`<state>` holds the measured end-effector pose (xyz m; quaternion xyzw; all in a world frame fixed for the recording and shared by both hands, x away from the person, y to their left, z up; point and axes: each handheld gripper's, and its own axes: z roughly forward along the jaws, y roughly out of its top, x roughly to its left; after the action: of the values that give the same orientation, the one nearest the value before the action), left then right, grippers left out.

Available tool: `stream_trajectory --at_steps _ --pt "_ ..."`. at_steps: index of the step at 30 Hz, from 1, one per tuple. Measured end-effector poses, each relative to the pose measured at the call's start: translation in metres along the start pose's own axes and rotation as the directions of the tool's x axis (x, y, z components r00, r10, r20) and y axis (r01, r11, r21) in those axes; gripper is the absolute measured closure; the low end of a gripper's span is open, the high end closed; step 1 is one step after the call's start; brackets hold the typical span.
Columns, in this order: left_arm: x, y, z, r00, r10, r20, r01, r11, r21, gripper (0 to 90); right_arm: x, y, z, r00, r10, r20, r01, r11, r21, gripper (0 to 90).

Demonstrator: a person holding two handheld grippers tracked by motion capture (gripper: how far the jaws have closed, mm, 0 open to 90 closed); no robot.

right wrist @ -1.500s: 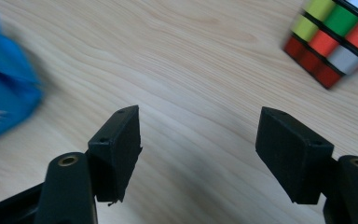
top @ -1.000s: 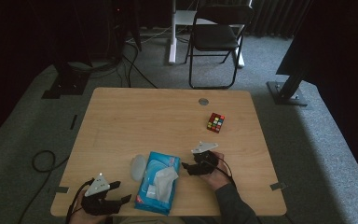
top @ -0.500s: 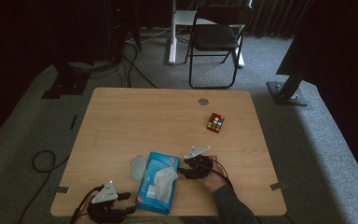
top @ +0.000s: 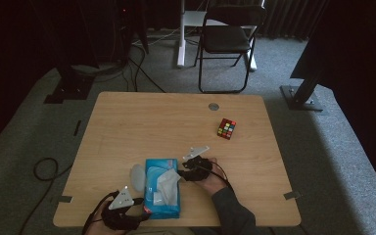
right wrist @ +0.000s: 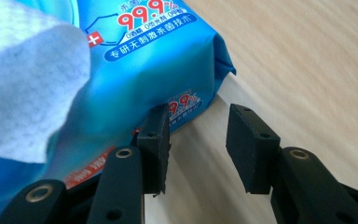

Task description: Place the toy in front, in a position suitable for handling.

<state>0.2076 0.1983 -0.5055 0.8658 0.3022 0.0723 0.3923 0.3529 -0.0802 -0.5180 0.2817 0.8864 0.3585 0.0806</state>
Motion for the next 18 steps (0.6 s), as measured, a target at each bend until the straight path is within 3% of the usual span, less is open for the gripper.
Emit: stream_trajectory --at_steps 7,8,12,14,15,17,18 --pt "0.015 -0.004 -0.007 0.9974 -0.044 -0.056 0.044 0.999 -0.011 41.3 0.002 0.022 0.019 0.9998 0.022 0.0 -0.022 1.0 -0.002 60.4" --pt "0.022 -0.005 -0.01 0.9949 -0.068 -0.073 0.067 0.9975 -0.021 41.3 0.003 0.029 0.025 0.9996 0.027 -0.002 -0.027 1.0 -0.003 60.6" --pt "0.029 -0.008 -0.015 0.9879 -0.095 -0.122 0.093 0.9953 -0.027 42.2 0.005 0.039 0.034 0.9996 0.027 -0.013 -0.027 1.0 -0.006 60.5" --pt "0.035 -0.01 -0.02 0.9808 -0.112 -0.16 0.109 0.9936 -0.029 42.6 0.007 0.044 0.039 0.9994 0.029 -0.018 -0.029 1.0 -0.008 59.9" --pt "0.042 -0.013 -0.024 0.9724 -0.138 -0.188 0.134 0.9903 -0.036 43.7 0.009 0.049 0.043 0.9991 0.036 -0.022 -0.036 0.999 -0.015 59.4" --pt "0.049 -0.015 -0.028 0.9616 -0.169 -0.216 0.163 0.9855 -0.046 43.6 0.009 0.052 0.047 0.9982 0.052 -0.03 -0.052 0.998 -0.023 59.2" --pt "0.049 -0.015 -0.028 0.9616 -0.169 -0.216 0.163 0.9855 -0.046 43.5 0.009 0.054 0.049 0.9978 0.056 -0.034 -0.057 0.998 -0.028 58.6"
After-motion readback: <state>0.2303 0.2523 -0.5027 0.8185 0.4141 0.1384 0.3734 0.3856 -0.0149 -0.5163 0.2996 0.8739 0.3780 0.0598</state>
